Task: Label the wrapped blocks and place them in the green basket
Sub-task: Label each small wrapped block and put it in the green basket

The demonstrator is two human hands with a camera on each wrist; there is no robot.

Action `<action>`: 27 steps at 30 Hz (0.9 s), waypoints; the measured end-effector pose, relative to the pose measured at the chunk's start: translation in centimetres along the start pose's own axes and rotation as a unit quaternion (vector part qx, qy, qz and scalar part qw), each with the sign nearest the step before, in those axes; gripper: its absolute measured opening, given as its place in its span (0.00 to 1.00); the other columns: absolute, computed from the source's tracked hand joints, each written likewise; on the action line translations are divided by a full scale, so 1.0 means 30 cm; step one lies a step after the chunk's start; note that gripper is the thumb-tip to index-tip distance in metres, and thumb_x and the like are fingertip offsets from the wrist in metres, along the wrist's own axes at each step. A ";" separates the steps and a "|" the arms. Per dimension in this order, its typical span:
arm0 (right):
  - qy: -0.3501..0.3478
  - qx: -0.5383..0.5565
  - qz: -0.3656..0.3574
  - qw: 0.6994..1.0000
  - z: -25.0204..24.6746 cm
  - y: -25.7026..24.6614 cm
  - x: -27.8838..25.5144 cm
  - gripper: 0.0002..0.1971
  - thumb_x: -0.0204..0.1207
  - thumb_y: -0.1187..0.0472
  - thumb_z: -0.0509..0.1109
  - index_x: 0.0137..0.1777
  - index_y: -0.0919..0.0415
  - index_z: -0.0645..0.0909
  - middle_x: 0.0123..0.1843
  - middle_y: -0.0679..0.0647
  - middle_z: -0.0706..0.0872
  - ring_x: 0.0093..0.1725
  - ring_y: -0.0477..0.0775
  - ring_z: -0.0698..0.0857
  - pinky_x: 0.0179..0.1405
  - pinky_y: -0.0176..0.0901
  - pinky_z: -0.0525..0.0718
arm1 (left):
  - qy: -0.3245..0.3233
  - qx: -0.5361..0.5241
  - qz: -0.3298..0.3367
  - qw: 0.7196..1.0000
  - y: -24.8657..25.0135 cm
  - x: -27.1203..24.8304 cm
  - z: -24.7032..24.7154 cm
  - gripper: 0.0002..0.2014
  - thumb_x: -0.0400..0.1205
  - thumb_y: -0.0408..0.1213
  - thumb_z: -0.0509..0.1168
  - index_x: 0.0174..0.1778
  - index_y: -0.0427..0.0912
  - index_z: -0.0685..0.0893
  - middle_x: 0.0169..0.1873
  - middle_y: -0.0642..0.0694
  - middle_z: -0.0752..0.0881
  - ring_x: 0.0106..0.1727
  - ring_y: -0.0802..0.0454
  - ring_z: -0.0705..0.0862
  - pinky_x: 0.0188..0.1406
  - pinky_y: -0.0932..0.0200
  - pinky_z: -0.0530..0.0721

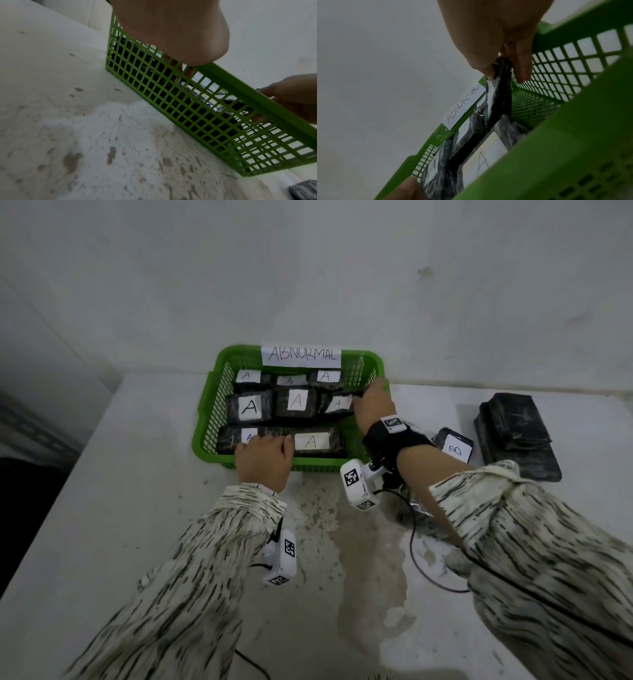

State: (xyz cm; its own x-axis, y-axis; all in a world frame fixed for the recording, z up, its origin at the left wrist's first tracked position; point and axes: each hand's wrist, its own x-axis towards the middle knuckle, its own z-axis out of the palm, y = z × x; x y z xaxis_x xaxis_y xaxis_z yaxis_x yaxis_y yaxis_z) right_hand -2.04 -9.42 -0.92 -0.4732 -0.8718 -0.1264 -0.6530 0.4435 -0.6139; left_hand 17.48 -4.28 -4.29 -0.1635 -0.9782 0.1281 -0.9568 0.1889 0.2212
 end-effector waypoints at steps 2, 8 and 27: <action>-0.018 -0.044 -0.008 0.999 0.000 -0.007 0.002 0.20 0.84 0.65 0.57 0.73 0.70 0.61 0.64 0.68 0.81 0.59 0.68 0.83 0.52 0.55 0.82 | 0.011 0.002 0.002 1.000 -0.003 0.000 0.004 0.28 0.82 0.48 0.44 0.31 0.40 0.86 0.29 0.41 0.86 0.33 0.40 0.83 0.44 0.49 0.77; 0.000 -0.181 -0.023 0.983 0.012 -0.013 -0.025 0.17 0.84 0.68 0.57 0.72 0.69 0.66 0.79 0.67 0.61 0.59 0.65 0.83 0.55 0.52 0.80 | 0.028 0.003 0.002 1.000 -0.003 -0.001 0.015 0.27 0.82 0.48 0.45 0.32 0.40 0.86 0.29 0.41 0.86 0.33 0.40 0.82 0.43 0.50 0.76; -0.070 -0.270 -0.099 0.955 -0.032 -0.011 -0.006 0.13 0.82 0.72 0.58 0.64 0.72 0.75 0.66 0.68 0.80 0.62 0.67 0.83 0.56 0.54 0.80 | 0.021 0.019 0.004 1.000 -0.001 -0.001 0.009 0.27 0.82 0.47 0.46 0.31 0.41 0.87 0.27 0.42 0.87 0.32 0.41 0.83 0.42 0.50 0.78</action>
State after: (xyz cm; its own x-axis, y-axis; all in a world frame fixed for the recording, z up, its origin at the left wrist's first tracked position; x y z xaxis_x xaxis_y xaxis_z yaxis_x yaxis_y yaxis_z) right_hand -2.31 -9.21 0.04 -0.2501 -0.9519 -0.1768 -0.9492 0.2771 -0.1494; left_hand 17.45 -4.29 -4.55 -0.1611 -0.9721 0.1705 -0.9642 0.1919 0.1829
